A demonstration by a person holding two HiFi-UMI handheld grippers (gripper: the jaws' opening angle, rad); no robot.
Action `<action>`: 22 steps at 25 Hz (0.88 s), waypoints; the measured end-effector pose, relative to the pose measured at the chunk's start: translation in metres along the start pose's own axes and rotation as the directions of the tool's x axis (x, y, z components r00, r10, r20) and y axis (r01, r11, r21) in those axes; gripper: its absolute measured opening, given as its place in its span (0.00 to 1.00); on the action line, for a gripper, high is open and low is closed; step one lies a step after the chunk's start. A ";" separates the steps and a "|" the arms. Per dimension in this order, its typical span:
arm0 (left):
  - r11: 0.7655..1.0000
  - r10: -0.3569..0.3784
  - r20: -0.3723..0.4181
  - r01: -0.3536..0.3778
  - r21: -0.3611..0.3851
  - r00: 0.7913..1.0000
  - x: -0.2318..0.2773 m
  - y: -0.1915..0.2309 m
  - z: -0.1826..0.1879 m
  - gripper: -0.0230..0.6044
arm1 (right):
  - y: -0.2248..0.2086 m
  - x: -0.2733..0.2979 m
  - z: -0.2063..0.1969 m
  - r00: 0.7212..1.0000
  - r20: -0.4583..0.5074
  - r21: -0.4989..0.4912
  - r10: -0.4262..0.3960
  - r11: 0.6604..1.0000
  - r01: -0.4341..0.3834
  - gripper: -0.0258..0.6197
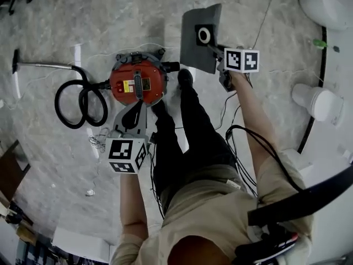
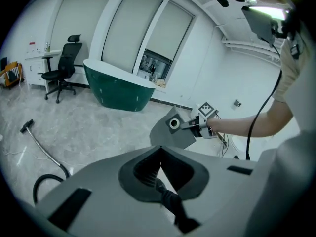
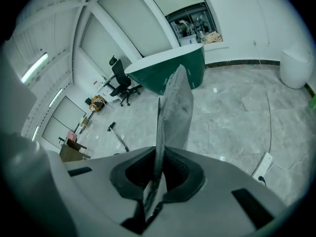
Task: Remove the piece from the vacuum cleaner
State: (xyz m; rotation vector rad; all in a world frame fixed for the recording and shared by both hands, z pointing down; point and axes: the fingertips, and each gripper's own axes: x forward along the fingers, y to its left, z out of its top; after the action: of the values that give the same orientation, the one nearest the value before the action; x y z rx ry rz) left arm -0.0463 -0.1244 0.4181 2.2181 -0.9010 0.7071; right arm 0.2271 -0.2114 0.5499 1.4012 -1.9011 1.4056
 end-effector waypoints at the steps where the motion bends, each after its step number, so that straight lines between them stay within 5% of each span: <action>1: 1.000 0.000 0.016 0.000 0.021 1.000 -0.009 -0.002 0.010 0.03 | 0.010 -0.010 0.005 1.000 0.011 -0.004 0.006 1.000 -0.006 0.07; 14: 0.979 -0.129 0.123 0.107 0.172 0.984 -0.116 -0.062 0.070 0.03 | 0.130 -0.171 -0.012 0.987 0.156 -0.068 0.039 0.997 -0.029 0.07; 22: 0.973 -0.207 0.089 0.195 0.127 0.974 -0.147 -0.089 0.055 0.03 | 0.165 -0.217 -0.056 0.983 0.171 -0.084 0.063 0.995 -0.049 0.07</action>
State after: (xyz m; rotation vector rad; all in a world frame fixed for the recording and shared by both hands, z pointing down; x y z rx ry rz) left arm -0.0587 -0.0538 0.2526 2.4269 -0.6844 0.5691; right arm 0.1619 -0.0579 0.3269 1.4850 -2.0964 1.2536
